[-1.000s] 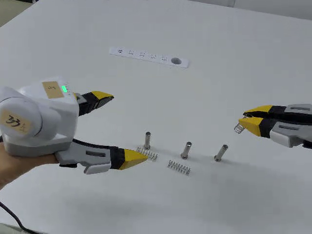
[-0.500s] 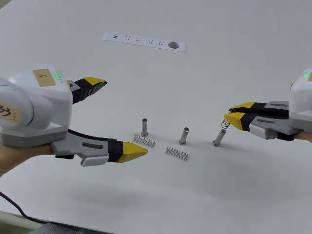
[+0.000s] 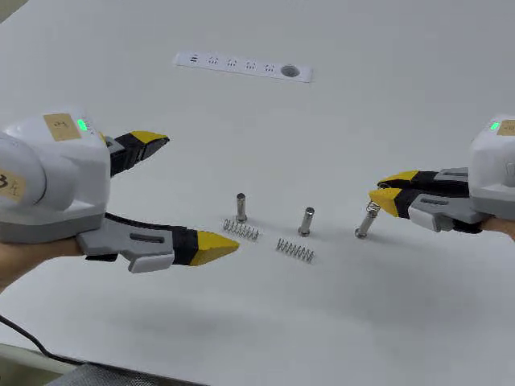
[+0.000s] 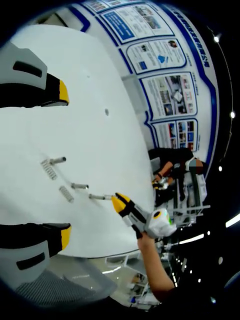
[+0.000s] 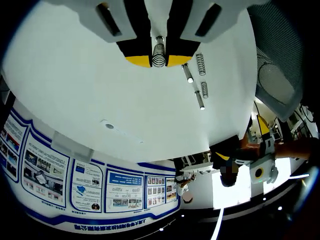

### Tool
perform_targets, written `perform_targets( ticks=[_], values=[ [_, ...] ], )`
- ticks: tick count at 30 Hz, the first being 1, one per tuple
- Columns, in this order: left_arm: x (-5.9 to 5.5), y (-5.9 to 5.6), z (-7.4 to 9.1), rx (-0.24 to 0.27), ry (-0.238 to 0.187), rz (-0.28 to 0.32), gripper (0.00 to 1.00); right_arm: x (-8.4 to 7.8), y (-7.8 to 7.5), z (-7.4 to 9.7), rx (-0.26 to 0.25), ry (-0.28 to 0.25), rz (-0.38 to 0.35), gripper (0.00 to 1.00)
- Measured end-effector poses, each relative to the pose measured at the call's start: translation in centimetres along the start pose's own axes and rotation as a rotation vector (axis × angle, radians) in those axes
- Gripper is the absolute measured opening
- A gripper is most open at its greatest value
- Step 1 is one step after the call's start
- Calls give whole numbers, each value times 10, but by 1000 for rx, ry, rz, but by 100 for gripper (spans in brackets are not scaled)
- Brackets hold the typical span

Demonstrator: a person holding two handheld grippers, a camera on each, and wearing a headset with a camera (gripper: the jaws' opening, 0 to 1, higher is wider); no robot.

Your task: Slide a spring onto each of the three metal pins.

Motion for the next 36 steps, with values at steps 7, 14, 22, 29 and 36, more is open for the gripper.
perform_targets(
  ticks=[7,14,22,29,36],
  values=[
    [0,-2,1,-5,-6,13,99,1,-2,1,-14,7,18,11],
    [-2,1,3,-5,-14,42,98,0,-4,2,-3,5,-5,11],
    [-2,3,6,7,-24,55,97,-3,-1,-2,14,28,2,11],
    [-4,2,8,9,-23,66,97,-12,5,-12,19,47,36,11],
    [1,5,14,27,-52,80,97,-25,10,-22,23,70,21,11]
  ],
)
Point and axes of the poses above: the centre of the closed fingertips' face, and the gripper's own axes: z roughly backward along the fingers, y roughly to its left, x roughly out of its top, the point moved 10 cm from there along z, roughly backward along the fingers, and after that the axes turned 10 degrees about z, right-handed, at the moved point
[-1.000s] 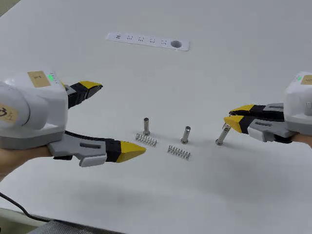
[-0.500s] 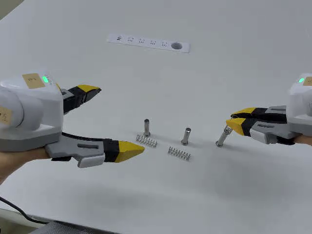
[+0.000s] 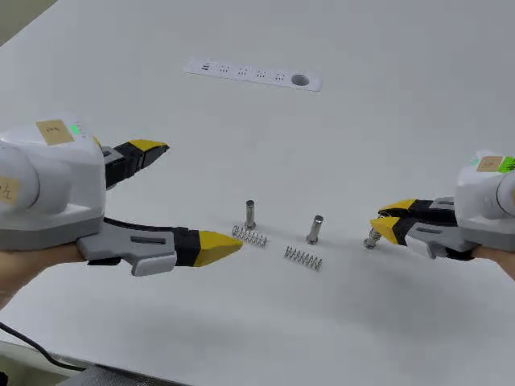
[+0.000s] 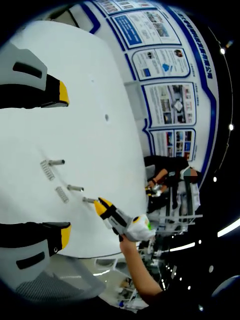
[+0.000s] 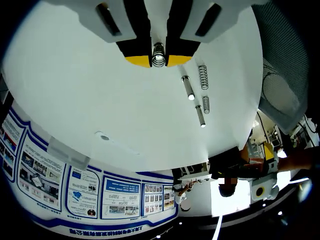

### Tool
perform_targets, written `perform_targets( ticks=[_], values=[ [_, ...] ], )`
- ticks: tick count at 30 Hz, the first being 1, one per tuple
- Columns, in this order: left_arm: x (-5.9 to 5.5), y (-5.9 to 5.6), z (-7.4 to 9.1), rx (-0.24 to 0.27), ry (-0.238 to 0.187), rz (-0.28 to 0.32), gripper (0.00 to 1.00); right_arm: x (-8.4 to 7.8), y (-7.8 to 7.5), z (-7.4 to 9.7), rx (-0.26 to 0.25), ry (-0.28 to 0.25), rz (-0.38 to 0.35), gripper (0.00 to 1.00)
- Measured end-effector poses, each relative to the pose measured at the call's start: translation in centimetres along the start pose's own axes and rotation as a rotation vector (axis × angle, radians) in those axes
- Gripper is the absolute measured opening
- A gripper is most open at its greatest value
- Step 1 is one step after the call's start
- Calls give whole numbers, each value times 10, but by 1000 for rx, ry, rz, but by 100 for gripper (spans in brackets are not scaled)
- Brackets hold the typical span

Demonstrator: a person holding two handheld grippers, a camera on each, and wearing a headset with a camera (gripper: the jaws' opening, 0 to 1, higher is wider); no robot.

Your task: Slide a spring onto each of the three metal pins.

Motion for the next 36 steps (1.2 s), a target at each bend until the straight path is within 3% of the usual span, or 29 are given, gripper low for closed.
perform_targets(
  ticks=[11,24,28,32,36],
  values=[
    [-2,1,1,4,10,3,97,-9,4,-7,7,31,13,11],
    [-2,2,6,9,-5,25,96,-7,5,-3,9,49,-10,12],
    [-3,1,5,3,-5,28,96,6,3,9,-34,-25,-61,17],
    [-5,-1,2,-8,7,22,96,17,-1,24,-106,-50,-31,17],
    [-6,-3,-1,-21,5,23,96,31,7,32,-77,-112,-40,17]
  ],
)
Point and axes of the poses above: the centre of the closed fingertips' face, and the gripper's own axes: z roughly backward along the fingers, y roughly to its left, x roughly out of its top, the point moved 10 cm from there along z, roughly backward along the fingers, and after that the axes turned 10 degrees about z, right-handed, at the moved point
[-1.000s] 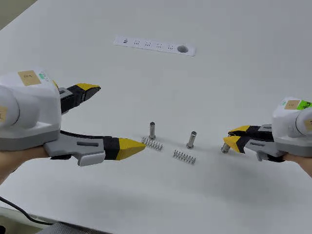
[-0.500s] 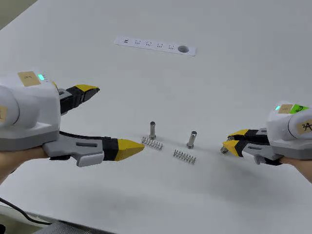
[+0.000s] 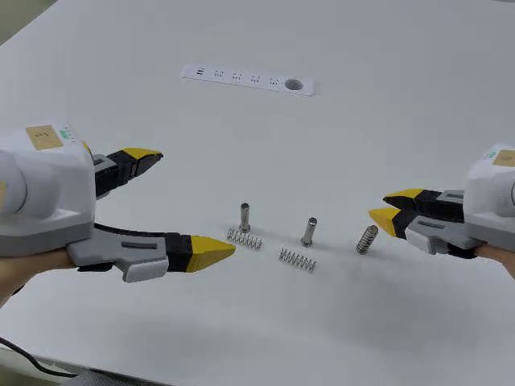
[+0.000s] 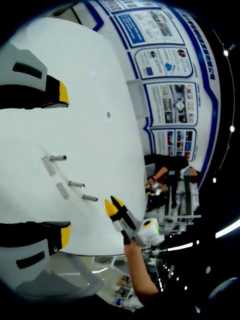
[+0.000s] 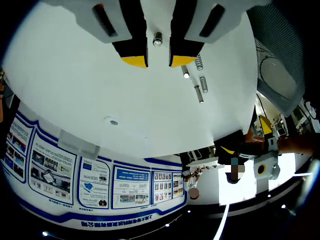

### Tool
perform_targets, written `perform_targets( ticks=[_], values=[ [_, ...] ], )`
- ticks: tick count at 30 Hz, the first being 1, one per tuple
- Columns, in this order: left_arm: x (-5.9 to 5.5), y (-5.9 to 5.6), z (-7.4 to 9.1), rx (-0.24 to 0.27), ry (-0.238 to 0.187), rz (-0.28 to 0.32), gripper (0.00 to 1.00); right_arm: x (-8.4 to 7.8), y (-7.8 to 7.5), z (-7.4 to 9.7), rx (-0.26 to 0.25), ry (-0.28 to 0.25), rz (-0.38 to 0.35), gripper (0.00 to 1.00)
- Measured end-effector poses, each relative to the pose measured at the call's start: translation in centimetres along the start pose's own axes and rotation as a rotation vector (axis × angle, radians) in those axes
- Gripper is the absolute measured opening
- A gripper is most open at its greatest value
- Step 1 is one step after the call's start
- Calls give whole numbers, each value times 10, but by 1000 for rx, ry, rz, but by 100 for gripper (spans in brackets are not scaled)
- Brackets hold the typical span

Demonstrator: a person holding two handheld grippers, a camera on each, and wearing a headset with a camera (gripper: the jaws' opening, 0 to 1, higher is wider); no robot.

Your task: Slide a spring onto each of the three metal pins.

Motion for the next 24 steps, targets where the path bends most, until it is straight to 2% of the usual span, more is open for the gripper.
perform_targets(
  ticks=[1,3,5,7,8,10,11,16,24],
  values=[
    [-1,0,-1,-2,1,1,96,1,4,-1,18,2,11,17],
    [-2,-1,-3,-5,7,0,95,0,16,-6,60,33,90,17],
    [-3,-2,-3,-10,11,-3,95,-4,30,-12,69,47,97,17],
    [-5,-2,-3,-14,16,-6,95,-9,41,-19,110,58,98,17],
    [-6,-1,-3,-14,24,-8,95,-12,48,-24,137,89,133,17],
    [-6,2,0,-10,22,3,95,-17,55,-34,177,113,189,17],
    [-6,3,1,-9,16,10,95,-18,58,-37,191,116,184,17],
    [-6,8,5,-2,5,27,93,-27,62,-54,209,140,135,18],
    [-13,7,6,0,26,39,92,-34,65,-71,243,173,141,18]
  ],
)
Point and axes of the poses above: the centre of the closed fingertips' face, and the gripper's own axes: z roughly backward along the fingers, y roughly to its left, x roughly out of its top, the point moved 10 cm from there along z, roughly backward along the fingers, and after that the axes turned 10 degrees about z, right-handed, at the moved point
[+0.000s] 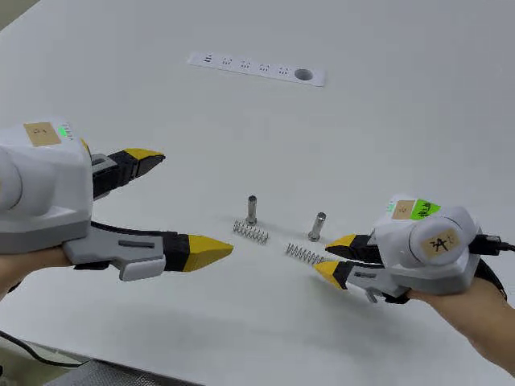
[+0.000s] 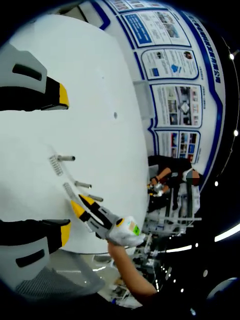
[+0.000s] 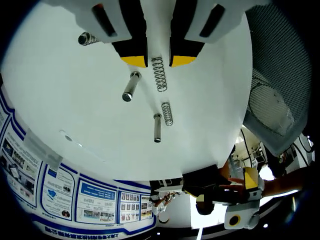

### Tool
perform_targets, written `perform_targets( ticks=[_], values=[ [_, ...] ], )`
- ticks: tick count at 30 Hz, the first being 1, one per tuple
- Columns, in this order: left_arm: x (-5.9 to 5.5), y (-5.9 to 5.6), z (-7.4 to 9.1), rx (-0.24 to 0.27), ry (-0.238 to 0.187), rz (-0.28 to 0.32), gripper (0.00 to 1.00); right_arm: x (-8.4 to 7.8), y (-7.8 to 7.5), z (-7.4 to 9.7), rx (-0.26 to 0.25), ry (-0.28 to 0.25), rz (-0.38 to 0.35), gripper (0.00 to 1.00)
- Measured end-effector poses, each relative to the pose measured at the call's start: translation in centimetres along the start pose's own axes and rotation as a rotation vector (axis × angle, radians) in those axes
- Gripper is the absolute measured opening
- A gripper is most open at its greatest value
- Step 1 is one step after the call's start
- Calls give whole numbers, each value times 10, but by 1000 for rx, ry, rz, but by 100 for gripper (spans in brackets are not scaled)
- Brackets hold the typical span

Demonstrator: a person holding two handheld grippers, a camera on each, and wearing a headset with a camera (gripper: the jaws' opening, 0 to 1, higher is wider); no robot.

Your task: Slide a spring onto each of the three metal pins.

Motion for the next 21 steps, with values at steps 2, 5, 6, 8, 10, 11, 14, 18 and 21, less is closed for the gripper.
perform_targets(
  ticks=[2,5,6,8,10,11,14,18,21],
  values=[
    [-1,-1,-2,0,5,2,92,0,-1,-6,12,13,2,18],
    [-1,-4,-3,-4,6,2,92,-1,-1,-13,33,27,31,18],
    [-1,-5,-3,-6,5,2,92,-2,-1,-16,40,36,56,17],
    [0,-5,-3,-6,6,1,92,-3,1,-18,58,57,71,17],
    [-1,-4,-3,-2,8,1,92,0,-1,-20,62,38,68,15],
    [-1,-4,-2,1,7,5,92,0,0,-19,65,35,69,14],
    [-2,-3,0,6,2,15,92,-1,-1,-17,86,23,53,11],
    [0,-7,0,-14,-11,29,91,-3,-2,-14,73,40,10,10],
    [3,-15,-2,-56,4,12,90,0,0,-2,64,26,17,10]
  ],
)
Point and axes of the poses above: the centre of the closed fingertips' face, and the gripper's own axes: z roughly backward along the fingers, y roughly to its left, x roughly out of its top, the point moved 10 cm from there along z, roughly backward along the fingers, and after that the axes turned 10 degrees about z, right-handed, at the moved point
